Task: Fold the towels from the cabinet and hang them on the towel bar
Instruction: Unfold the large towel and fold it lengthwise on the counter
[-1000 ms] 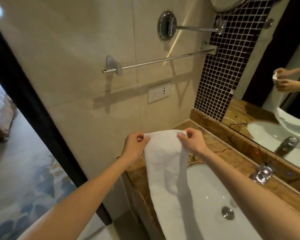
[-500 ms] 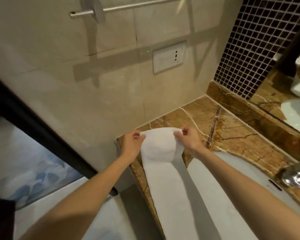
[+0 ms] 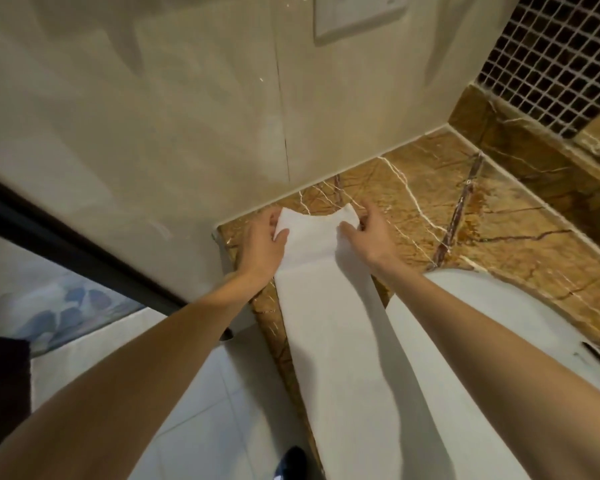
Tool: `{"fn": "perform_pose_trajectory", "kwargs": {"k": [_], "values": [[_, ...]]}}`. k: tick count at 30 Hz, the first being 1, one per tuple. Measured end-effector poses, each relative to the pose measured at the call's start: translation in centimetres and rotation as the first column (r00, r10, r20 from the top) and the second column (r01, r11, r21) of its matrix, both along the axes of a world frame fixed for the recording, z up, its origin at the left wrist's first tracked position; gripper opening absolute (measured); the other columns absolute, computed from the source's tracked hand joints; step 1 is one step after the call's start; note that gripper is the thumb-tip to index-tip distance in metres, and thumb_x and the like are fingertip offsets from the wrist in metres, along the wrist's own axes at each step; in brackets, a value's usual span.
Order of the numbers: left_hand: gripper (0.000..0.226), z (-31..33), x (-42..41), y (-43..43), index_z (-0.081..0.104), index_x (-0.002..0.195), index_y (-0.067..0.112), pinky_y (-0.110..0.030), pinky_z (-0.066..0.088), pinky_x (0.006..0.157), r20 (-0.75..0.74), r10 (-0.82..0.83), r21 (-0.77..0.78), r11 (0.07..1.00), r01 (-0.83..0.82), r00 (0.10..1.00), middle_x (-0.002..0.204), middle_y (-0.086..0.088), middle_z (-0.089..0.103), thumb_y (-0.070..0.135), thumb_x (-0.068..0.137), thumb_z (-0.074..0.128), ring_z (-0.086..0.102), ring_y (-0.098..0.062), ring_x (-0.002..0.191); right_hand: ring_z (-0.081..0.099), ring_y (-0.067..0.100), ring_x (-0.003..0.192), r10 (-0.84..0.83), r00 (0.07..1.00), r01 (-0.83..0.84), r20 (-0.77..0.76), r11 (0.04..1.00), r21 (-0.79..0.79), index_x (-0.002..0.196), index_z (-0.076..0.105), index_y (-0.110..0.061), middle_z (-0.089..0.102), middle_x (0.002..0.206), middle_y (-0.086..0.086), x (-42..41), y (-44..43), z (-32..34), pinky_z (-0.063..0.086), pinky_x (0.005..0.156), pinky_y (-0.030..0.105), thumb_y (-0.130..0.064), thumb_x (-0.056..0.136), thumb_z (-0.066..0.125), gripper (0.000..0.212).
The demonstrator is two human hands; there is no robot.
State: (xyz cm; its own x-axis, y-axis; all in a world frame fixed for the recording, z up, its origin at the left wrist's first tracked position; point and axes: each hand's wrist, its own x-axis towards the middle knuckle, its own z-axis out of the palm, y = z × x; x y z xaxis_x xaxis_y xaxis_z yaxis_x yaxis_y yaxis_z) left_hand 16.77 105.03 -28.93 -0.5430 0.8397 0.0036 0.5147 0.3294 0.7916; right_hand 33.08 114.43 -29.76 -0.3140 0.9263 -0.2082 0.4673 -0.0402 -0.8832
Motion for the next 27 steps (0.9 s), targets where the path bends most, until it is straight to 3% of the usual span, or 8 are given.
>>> {"fn": "perform_pose_trajectory", "kwargs": {"k": [3, 5, 7, 10, 13, 17, 22, 27], "values": [[0.047, -1.2, 0.5, -0.8, 0.041, 0.139, 0.016, -0.041, 0.033, 0.109, -0.264, -0.034, -0.112, 0.994, 0.004, 0.964, 0.143, -0.007, 0.041, 0.019, 0.093, 0.052, 0.039, -0.025, 0.129, 0.020, 0.023, 0.145, 0.111, 0.994, -0.112, 0.016, 0.992, 0.058, 0.153, 0.002, -0.015, 0.018, 0.159, 0.009, 0.4, -1.9, -1.1, 0.020, 0.117, 0.037, -0.025, 0.095, 0.053, 0.078], [0.051, -1.9, 1.3, -1.8, 0.033, 0.145, 0.015, -0.044, 0.016, 0.117, -0.434, -0.161, -0.171, 0.981, 0.094, 0.886, 0.153, -0.009, 0.026, 0.027, 0.096, 0.044, 0.022, -0.028, 0.141, 0.003, 0.024, 0.149, 0.187, 0.924, -0.284, 0.332, 0.920, 0.272, 0.153, -0.001, -0.014, 0.004, 0.162, 0.009, 1.1, -3.6, -2.2, 0.006, 0.120, 0.043, -0.036, 0.096, 0.042, 0.074], [0.058, -2.8, 2.2, -2.4, 0.022, 0.149, 0.014, -0.046, 0.003, 0.118, -0.562, -0.346, -0.291, 0.933, 0.212, 0.751, 0.158, -0.011, 0.014, 0.039, 0.098, 0.032, 0.008, -0.028, 0.146, -0.008, 0.026, 0.148, 0.233, 0.781, -0.504, 0.579, 0.784, 0.363, 0.153, 0.000, -0.015, -0.004, 0.161, 0.009, 1.4, -4.8, -3.1, -0.006, 0.118, 0.044, -0.043, 0.099, 0.027, 0.066], [0.064, -4.0, 3.4, -2.2, 0.005, 0.151, 0.018, -0.050, -0.007, 0.117, -0.620, -0.507, -0.473, 0.850, 0.230, 0.599, 0.160, -0.009, -0.002, 0.049, 0.095, 0.005, -0.007, -0.030, 0.146, -0.015, 0.031, 0.147, 0.283, 0.591, -0.686, 0.755, 0.669, 0.286, 0.153, -0.003, -0.018, -0.009, 0.161, 0.012, 1.1, -5.4, -4.0, -0.013, 0.116, 0.047, -0.043, 0.100, 0.012, 0.061], [0.074, -5.1, 4.0, -2.0, -0.005, 0.151, 0.021, -0.047, -0.016, 0.112, -0.579, -0.538, -0.530, 0.819, 0.219, 0.613, 0.159, -0.006, -0.010, 0.051, 0.085, -0.021, -0.015, -0.029, 0.145, -0.016, 0.033, 0.146, 0.257, 0.514, -0.715, 0.818, 0.655, 0.244, 0.153, -0.006, -0.017, -0.011, 0.161, 0.013, 0.8, -5.2, -4.6, -0.012, 0.116, 0.051, -0.043, 0.099, 0.008, 0.061], [0.072, -5.9, 4.0, -2.1, 0.001, 0.151, 0.021, -0.049, -0.008, 0.116, -0.578, -0.511, -0.509, 0.835, 0.209, 0.636, 0.160, -0.005, -0.004, 0.053, 0.089, -0.014, -0.008, -0.027, 0.146, -0.012, 0.032, 0.147, 0.255, 0.505, -0.717, 0.825, 0.656, 0.236, 0.154, -0.003, -0.019, -0.008, 0.161, 0.011, 0.9, -4.9, -5.1, -0.010, 0.117, 0.052, -0.044, 0.099, 0.009, 0.062], [0.055, -6.3, 4.2, -2.7, 0.042, 0.141, 0.012, -0.057, 0.024, 0.111, -0.667, -0.367, -0.270, 0.930, 0.248, 0.648, 0.149, -0.012, 0.035, 0.042, 0.100, 0.021, 0.027, -0.033, 0.140, -0.012, 0.032, 0.147, 0.242, 0.514, -0.715, 0.823, 0.650, 0.256, 0.154, -0.003, -0.018, -0.006, 0.161, 0.012, 0.9, -5.0, -5.4, -0.005, 0.118, 0.052, -0.043, 0.098, 0.008, 0.062], [0.049, -6.9, 4.1, -2.6, 0.050, 0.136, 0.008, -0.058, 0.030, 0.106, -0.707, -0.326, -0.187, 0.942, 0.279, 0.627, 0.143, -0.016, 0.043, 0.038, 0.100, 0.034, 0.036, -0.035, 0.136, -0.012, 0.031, 0.147, 0.233, 0.518, -0.711, 0.823, 0.652, 0.263, 0.153, -0.004, -0.017, -0.006, 0.161, 0.012, 0.8, -5.0, -5.5, -0.004, 0.119, 0.052, -0.042, 0.096, 0.005, 0.063]]}}
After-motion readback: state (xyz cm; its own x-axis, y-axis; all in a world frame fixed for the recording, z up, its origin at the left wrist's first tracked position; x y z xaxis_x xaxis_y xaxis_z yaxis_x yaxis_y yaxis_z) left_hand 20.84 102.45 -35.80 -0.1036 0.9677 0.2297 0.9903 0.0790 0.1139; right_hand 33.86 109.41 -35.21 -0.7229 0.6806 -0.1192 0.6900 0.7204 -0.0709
